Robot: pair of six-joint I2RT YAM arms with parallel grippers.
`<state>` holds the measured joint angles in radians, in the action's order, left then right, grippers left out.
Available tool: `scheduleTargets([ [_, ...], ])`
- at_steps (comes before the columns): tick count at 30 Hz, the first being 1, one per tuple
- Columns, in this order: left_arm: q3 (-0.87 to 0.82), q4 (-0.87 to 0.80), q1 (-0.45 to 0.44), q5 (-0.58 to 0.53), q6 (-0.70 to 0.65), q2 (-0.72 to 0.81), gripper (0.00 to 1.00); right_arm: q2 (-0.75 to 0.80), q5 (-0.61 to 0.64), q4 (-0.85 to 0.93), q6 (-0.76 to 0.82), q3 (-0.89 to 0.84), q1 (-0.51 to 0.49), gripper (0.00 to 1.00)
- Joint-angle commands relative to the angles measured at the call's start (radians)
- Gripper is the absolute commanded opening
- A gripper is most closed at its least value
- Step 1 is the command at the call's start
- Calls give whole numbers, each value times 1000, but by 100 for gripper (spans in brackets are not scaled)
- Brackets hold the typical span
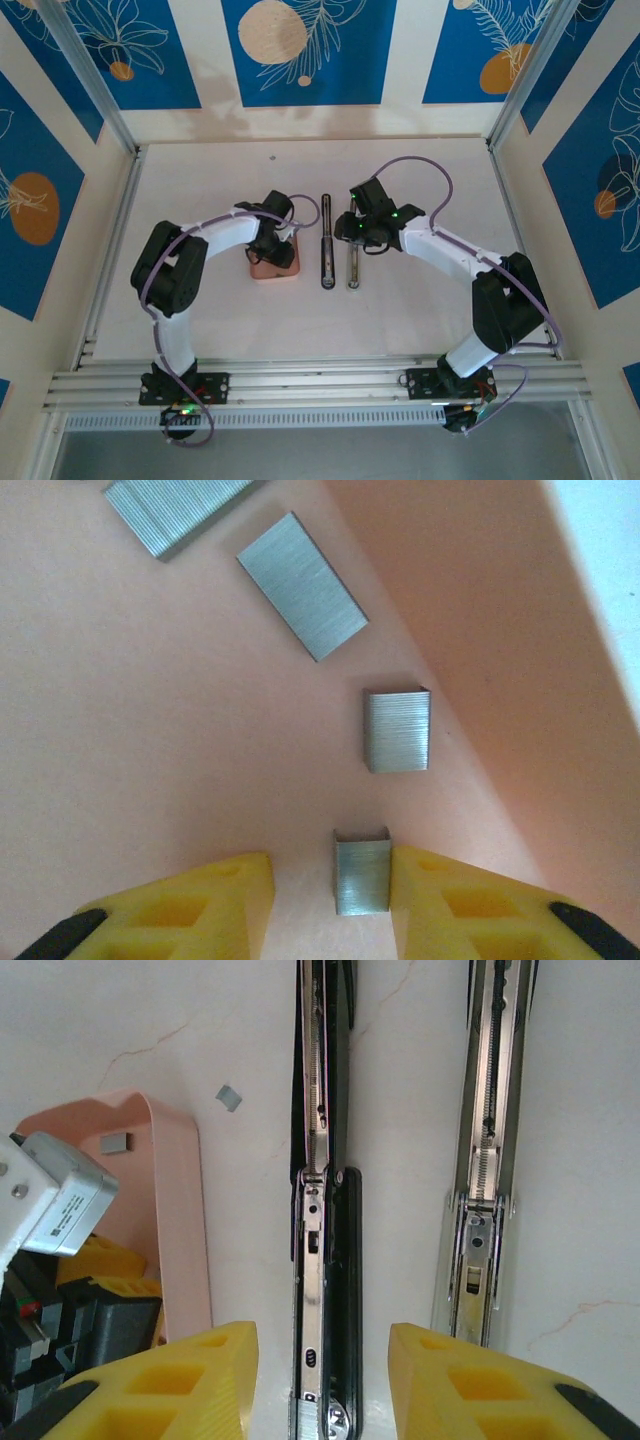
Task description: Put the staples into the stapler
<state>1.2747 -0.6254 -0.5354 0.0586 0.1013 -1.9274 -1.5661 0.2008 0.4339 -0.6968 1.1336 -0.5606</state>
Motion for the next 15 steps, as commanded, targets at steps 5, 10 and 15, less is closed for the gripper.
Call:
scheduleTargets([
  [5, 13, 35, -15, -29, -6, -77, 30, 38, -22, -7, 11, -24, 7, 39],
  [10, 12, 29, -15, -34, -5, -71, 25, 43, -21, -10, 7, -29, 7, 39],
  [15, 11, 23, -15, -53, 1, -39, 20, 46, -23, -18, 4, -26, 7, 38],
])
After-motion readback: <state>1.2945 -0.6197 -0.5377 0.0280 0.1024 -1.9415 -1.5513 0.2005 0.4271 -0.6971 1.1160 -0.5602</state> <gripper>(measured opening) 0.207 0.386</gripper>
